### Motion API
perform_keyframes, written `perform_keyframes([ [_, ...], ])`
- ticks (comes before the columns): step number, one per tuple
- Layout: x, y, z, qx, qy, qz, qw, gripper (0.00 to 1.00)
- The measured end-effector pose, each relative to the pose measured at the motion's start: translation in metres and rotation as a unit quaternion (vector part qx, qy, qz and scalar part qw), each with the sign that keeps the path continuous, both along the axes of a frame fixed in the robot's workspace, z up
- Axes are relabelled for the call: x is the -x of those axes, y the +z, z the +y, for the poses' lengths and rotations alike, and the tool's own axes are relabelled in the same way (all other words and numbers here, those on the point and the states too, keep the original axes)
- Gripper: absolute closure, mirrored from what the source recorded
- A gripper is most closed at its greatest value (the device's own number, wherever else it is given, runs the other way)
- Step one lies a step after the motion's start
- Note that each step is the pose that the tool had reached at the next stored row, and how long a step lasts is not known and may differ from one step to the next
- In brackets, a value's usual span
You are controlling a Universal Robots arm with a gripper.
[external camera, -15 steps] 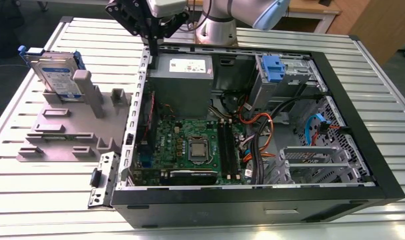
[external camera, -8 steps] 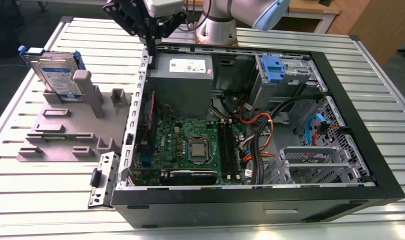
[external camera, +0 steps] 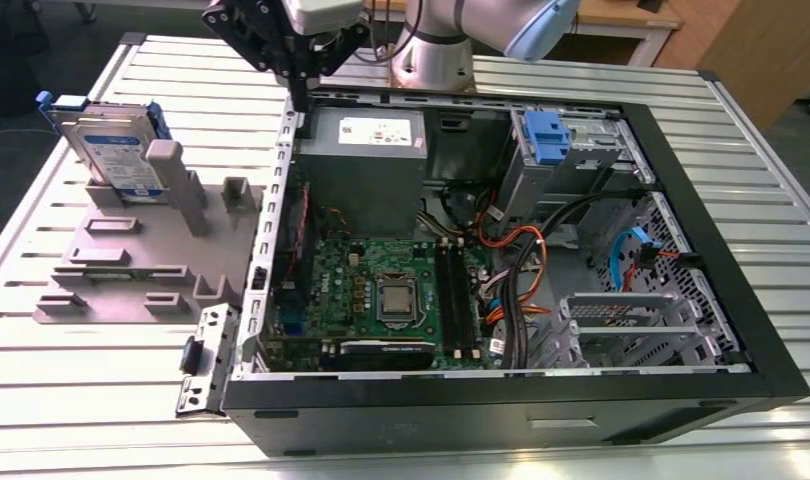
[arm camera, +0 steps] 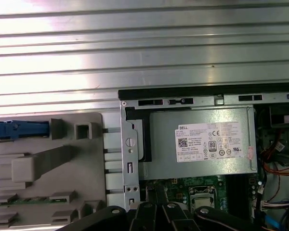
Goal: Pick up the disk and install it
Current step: 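Reach for the disk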
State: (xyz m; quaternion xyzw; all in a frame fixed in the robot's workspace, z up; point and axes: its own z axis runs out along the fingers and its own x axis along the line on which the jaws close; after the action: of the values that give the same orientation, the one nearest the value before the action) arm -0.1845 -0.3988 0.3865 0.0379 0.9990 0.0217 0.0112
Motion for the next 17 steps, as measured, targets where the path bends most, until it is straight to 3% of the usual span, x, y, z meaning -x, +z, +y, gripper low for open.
perform_keyframes([
  [17,0.004,-0.001,0.0,0.0,0.0,0.0009,1.0,0.89],
])
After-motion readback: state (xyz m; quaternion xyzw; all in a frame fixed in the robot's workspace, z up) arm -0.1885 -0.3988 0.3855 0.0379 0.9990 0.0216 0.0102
